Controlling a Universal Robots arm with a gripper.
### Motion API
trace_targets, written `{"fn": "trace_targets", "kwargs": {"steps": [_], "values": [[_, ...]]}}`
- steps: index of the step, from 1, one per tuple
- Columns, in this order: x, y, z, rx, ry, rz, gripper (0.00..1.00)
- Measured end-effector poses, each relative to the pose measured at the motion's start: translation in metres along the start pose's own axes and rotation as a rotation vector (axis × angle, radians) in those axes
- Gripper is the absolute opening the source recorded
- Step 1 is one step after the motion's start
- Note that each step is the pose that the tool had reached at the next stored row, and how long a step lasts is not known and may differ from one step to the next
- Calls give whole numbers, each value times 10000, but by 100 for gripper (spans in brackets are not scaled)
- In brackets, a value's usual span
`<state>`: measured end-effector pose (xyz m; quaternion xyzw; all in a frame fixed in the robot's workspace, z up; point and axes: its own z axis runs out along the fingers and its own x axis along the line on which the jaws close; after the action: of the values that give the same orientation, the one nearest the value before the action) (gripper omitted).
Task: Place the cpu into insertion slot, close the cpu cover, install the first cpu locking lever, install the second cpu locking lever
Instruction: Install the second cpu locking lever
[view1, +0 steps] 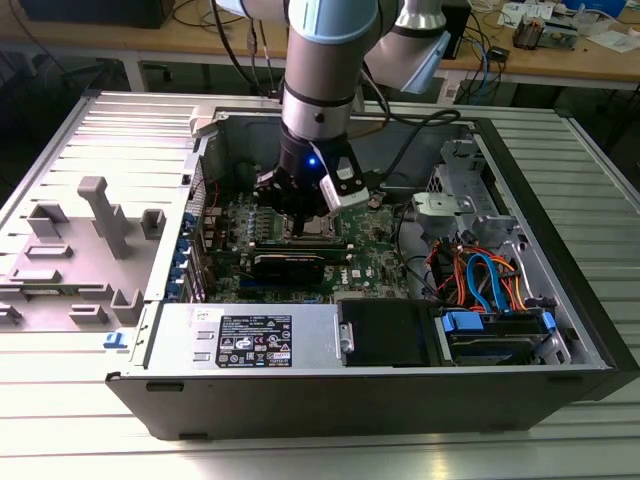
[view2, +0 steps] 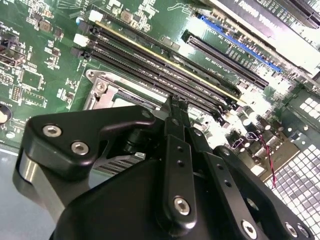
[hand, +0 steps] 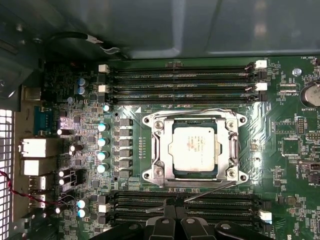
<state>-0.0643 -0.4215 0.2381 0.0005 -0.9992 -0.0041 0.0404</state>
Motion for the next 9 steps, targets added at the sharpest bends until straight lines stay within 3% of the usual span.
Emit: {"fn": "trace_targets", "kwargs": {"steps": [3, 5, 8, 9], "values": [[-1, -5, 10, -81, 36, -135, 11], [-2, -18, 22, -69, 46, -265, 11], [1, -36, 41, -225, 46, -423, 11], [5, -38, 43, -314, 45, -462, 11]]}}
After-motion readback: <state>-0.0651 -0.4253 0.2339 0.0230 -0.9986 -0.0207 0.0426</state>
